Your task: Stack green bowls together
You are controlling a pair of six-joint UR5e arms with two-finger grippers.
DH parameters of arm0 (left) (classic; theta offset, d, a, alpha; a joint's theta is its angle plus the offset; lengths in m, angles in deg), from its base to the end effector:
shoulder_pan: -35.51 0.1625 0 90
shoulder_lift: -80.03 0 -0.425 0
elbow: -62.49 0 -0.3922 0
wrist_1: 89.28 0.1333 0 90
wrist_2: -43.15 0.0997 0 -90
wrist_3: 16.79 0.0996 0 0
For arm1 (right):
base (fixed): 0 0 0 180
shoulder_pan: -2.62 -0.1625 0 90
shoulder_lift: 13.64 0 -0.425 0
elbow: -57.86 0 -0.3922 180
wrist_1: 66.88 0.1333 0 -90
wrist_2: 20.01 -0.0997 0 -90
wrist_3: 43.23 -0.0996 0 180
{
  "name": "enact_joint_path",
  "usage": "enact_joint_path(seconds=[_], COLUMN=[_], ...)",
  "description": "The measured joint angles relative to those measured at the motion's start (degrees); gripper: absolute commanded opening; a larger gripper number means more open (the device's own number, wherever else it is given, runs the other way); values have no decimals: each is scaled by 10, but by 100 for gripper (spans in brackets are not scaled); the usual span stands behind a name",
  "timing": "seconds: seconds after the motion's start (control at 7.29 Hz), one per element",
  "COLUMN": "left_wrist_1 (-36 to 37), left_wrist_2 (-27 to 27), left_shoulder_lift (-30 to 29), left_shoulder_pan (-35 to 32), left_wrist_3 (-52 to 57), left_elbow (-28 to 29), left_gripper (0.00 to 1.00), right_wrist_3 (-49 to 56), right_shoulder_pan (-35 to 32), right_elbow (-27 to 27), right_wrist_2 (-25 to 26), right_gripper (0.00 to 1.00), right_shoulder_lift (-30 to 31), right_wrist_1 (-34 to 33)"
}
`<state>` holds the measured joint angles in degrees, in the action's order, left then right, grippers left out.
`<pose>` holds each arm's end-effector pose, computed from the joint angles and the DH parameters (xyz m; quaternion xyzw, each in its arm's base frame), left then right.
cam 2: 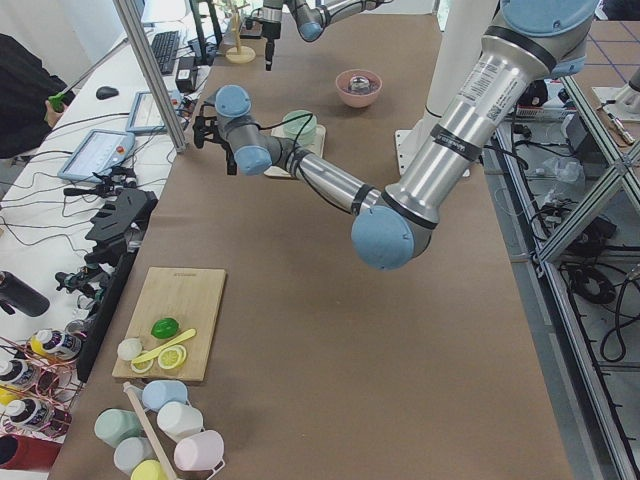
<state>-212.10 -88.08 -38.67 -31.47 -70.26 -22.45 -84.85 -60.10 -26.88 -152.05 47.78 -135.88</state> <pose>0.2040 -0.6531 0.3363 0.1557 0.5177 -0.0559 0.8394 -0.2554 -0.6407 0.3637 0.1024 -0.4731 -0.0263 0.8746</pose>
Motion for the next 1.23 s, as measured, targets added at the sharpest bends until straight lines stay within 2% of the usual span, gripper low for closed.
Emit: enact_joint_path(seconds=[0.27,0.41,0.55,0.69,0.82,0.96,1.23], left_wrist_1=[162,264,326,340,334,334,331], left_wrist_2=[19,44,86,108,91,44,-17], left_shoulder_lift=[39,58,101,148,180,198,223], left_shoulder_pan=[-89,-121,-145,-160,-170,-176,-192], left_wrist_3=[234,300,337,359,373,379,384], left_elbow=[-28,-51,-78,-91,-87,-78,-70], left_gripper=[98,98,98,98,98,98,98], right_wrist_3=[212,307,390,447,476,486,468], right_shoulder_pan=[-64,-97,-134,-169,-200,-221,-241], right_elbow=[-29,-50,-62,-67,-67,-64,-62], right_wrist_2=[45,81,103,104,93,84,73], right_gripper=[100,100,100,100,100,100,100], right_shoulder_lift=[32,50,75,109,145,175,211], right_wrist_1=[-182,-271,-336,-362,-369,-366,-306])
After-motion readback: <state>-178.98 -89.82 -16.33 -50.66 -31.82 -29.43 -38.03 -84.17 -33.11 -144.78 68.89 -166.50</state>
